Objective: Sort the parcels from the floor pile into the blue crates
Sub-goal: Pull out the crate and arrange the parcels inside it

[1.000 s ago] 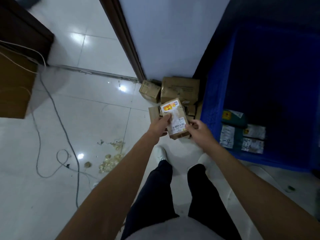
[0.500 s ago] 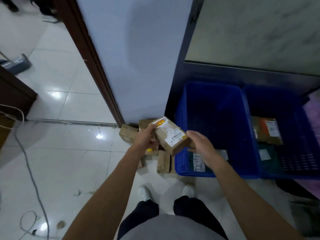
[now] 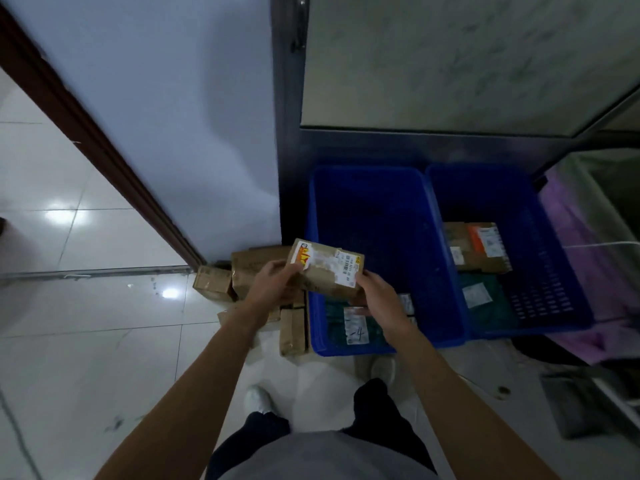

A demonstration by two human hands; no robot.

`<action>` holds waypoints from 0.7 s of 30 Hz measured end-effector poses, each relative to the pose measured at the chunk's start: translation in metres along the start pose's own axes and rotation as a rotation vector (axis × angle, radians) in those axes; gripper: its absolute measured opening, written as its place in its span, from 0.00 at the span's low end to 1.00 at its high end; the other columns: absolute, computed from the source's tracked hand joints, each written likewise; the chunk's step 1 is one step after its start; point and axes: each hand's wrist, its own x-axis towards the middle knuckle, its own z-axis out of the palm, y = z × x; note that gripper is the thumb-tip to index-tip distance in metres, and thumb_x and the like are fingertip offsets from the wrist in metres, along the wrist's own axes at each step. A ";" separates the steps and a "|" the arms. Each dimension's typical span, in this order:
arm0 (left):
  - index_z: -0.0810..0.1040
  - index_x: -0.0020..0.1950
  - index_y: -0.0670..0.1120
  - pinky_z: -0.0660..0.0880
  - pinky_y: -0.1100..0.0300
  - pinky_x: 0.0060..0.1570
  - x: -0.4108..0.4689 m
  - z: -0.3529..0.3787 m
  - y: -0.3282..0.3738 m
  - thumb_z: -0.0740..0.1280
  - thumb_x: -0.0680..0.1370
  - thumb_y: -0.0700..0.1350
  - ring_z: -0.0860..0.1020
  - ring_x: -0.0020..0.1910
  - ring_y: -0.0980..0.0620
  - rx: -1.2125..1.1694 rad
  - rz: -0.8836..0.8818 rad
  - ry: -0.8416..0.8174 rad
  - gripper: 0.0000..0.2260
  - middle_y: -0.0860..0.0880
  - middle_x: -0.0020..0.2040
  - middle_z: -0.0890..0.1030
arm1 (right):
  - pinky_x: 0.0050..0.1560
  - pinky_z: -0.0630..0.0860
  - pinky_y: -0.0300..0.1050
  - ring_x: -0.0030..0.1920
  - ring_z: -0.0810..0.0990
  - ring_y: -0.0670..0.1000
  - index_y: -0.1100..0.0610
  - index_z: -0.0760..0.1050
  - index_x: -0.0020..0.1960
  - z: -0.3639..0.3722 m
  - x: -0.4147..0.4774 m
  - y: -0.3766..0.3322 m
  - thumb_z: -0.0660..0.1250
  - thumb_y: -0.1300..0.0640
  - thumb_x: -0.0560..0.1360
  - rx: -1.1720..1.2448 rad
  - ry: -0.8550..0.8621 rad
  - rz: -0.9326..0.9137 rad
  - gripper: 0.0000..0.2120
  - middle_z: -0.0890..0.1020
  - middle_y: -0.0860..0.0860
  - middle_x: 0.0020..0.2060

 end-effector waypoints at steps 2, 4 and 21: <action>0.74 0.66 0.51 0.80 0.55 0.45 0.003 0.031 -0.001 0.71 0.77 0.57 0.86 0.46 0.48 0.051 -0.019 -0.027 0.21 0.47 0.56 0.84 | 0.59 0.80 0.53 0.53 0.81 0.48 0.50 0.72 0.70 -0.030 0.013 0.004 0.60 0.49 0.84 -0.012 0.015 0.003 0.16 0.81 0.49 0.59; 0.75 0.67 0.51 0.81 0.52 0.49 0.008 0.066 -0.002 0.70 0.77 0.58 0.86 0.46 0.48 0.088 -0.043 -0.031 0.21 0.47 0.57 0.84 | 0.56 0.79 0.50 0.54 0.79 0.48 0.51 0.72 0.70 -0.065 0.025 0.007 0.60 0.50 0.85 -0.032 0.012 0.007 0.15 0.79 0.49 0.59; 0.74 0.50 0.44 0.68 0.57 0.33 0.087 0.295 -0.079 0.57 0.85 0.48 0.73 0.35 0.50 0.503 -0.173 0.141 0.10 0.46 0.39 0.75 | 0.40 0.77 0.51 0.41 0.78 0.56 0.44 0.36 0.82 -0.243 0.145 0.079 0.61 0.49 0.82 -0.783 -0.092 -0.159 0.40 0.66 0.58 0.73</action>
